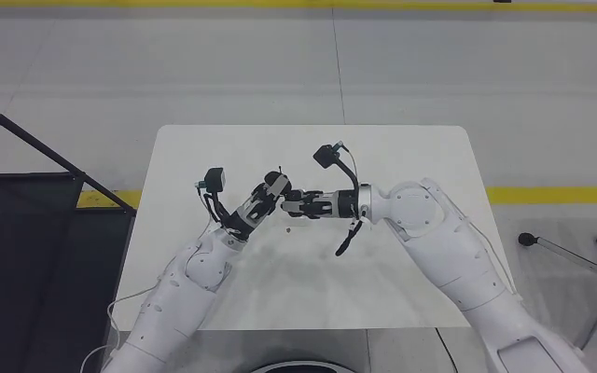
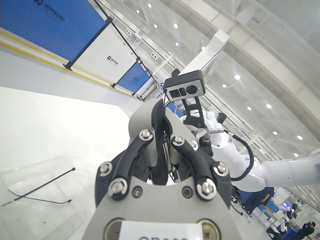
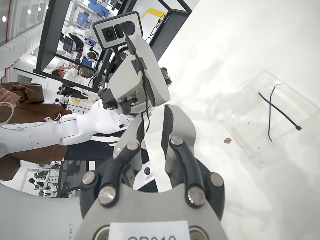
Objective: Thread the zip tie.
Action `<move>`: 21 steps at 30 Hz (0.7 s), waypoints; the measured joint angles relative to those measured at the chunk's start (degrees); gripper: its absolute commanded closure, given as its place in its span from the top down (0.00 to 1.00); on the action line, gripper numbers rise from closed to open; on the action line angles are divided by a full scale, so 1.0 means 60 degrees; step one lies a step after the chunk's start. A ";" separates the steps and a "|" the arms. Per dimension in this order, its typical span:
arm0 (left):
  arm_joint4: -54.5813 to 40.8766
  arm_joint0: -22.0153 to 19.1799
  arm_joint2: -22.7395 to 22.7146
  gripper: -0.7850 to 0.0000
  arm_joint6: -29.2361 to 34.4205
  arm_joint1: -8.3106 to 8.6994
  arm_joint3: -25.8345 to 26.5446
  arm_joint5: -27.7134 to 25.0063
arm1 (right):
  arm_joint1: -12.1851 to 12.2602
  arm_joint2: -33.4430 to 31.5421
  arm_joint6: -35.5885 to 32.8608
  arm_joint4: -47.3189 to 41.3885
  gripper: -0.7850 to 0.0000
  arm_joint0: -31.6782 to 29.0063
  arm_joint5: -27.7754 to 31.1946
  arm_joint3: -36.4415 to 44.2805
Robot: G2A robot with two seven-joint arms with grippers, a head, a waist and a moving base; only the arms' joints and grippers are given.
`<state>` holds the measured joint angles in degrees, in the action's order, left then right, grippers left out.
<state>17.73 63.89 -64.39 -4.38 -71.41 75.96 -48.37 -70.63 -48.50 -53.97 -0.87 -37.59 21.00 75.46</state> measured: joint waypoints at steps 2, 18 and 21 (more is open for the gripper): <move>0.0014 0.0019 -0.0025 0.00 0.0009 -0.0011 0.0017 -0.0013 | -0.0004 -0.0009 -0.0002 0.0013 0.00 -0.0014 0.0010 -0.0003; 0.0030 0.0166 -0.0196 0.56 0.0160 -0.0089 0.0105 0.0021 | 0.0021 -0.0193 -0.0078 0.0145 0.00 -0.0196 0.0023 0.0199; -0.0010 0.0188 -0.0256 0.54 0.0236 -0.0092 0.0102 0.0005 | 0.0044 -0.0261 -0.0155 0.0180 0.00 -0.0237 0.0064 0.0277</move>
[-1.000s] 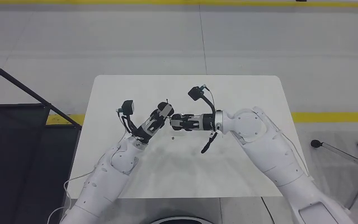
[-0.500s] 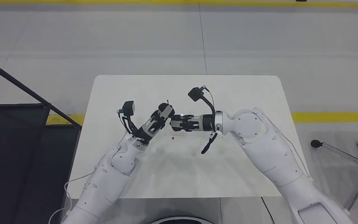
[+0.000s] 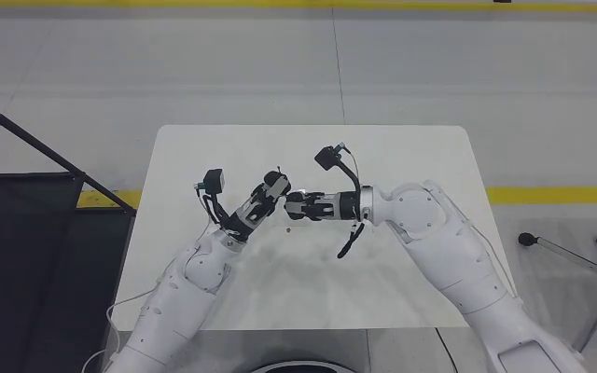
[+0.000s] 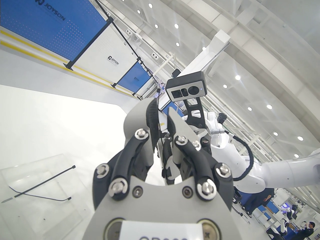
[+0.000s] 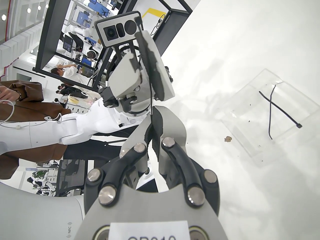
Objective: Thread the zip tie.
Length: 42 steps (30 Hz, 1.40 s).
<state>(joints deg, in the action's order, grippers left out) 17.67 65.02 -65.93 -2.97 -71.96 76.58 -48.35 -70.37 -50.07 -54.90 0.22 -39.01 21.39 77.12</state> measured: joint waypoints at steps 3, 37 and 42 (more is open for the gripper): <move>-0.0152 0.0032 -0.0029 0.52 0.0094 -0.0008 -0.0001 -0.0043 | 0.0014 -0.0047 -0.0119 -0.0065 0.00 -0.0036 0.0132 0.0016; -0.0449 0.0211 -0.0304 0.07 0.0561 -0.0116 0.0120 -0.0157 | -0.0041 0.0051 -0.0550 -0.0026 0.00 0.0124 0.0178 -0.0094; -0.0391 0.0241 -0.0340 0.00 0.0553 -0.0133 0.0138 -0.0170 | -0.0046 0.0050 -0.0558 -0.0017 0.00 0.0124 0.0155 -0.0087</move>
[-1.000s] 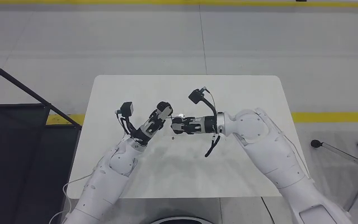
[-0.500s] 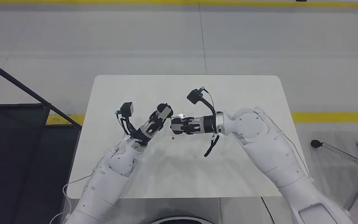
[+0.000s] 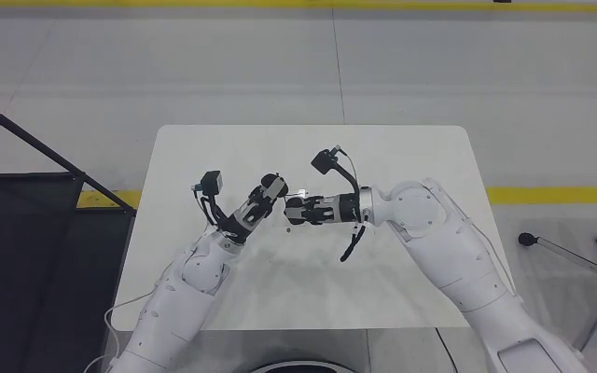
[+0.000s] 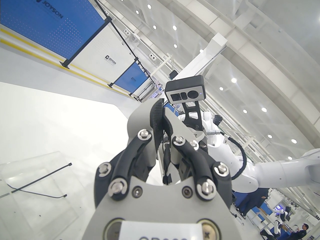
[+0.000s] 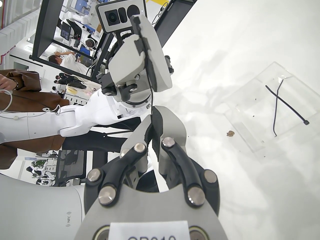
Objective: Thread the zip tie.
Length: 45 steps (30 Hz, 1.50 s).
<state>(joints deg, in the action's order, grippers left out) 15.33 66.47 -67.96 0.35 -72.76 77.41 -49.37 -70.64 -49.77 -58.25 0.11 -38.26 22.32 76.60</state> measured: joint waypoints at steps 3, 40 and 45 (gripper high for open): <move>0.0020 0.0015 -0.0021 0.00 -0.0016 -0.0011 0.0012 0.0002 | -0.0003 0.0003 -0.0024 0.0000 0.00 -0.0001 -0.0002 0.0003; 0.1407 0.1766 -0.2495 0.00 -0.1445 0.0275 0.0865 0.0476 | -0.0258 0.0571 0.0804 0.2238 1.00 0.0849 -0.3146 -0.1102; 0.2154 0.1903 -0.2472 0.00 -0.1947 0.0224 0.1063 0.1090 | -0.0448 0.0629 0.1150 0.1647 1.00 0.1043 -0.3466 -0.1904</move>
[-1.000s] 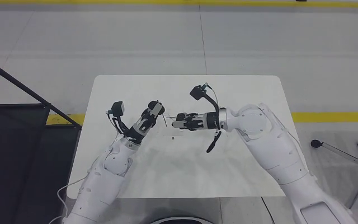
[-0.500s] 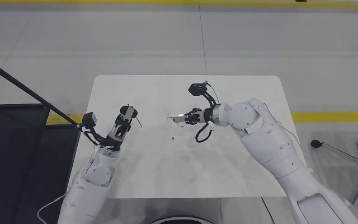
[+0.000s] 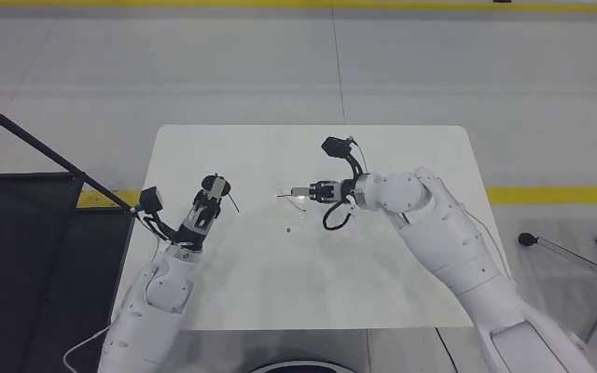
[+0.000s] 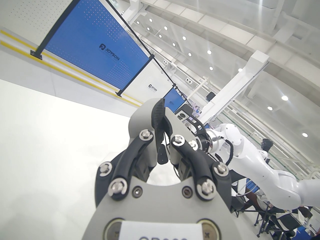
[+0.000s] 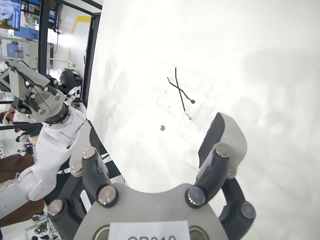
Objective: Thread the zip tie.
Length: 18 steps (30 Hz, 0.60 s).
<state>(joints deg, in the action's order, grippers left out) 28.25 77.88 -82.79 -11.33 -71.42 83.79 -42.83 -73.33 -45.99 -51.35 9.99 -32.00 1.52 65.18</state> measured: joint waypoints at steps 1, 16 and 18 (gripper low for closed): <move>0.0179 0.0029 0.0020 0.00 -0.0136 -0.0012 0.0017 0.0052 | -0.0034 0.0036 0.0029 -0.0031 1.00 0.0053 -0.0037 -0.0159; 0.0712 0.0110 0.0189 0.00 -0.0777 -0.0090 -0.0042 0.0105 | -0.0937 0.1085 0.0170 -0.0544 0.50 0.1184 0.0190 -0.2988; 0.0711 0.0110 0.0189 0.00 -0.0777 -0.0090 -0.0042 0.0105 | -0.1039 0.1147 0.0186 -0.0608 0.47 0.1290 0.0298 -0.3270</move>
<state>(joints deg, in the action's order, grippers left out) 32.51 78.54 -81.66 -15.99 -71.96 83.53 -42.20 -79.57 -39.11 -50.23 6.35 -24.26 3.31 45.56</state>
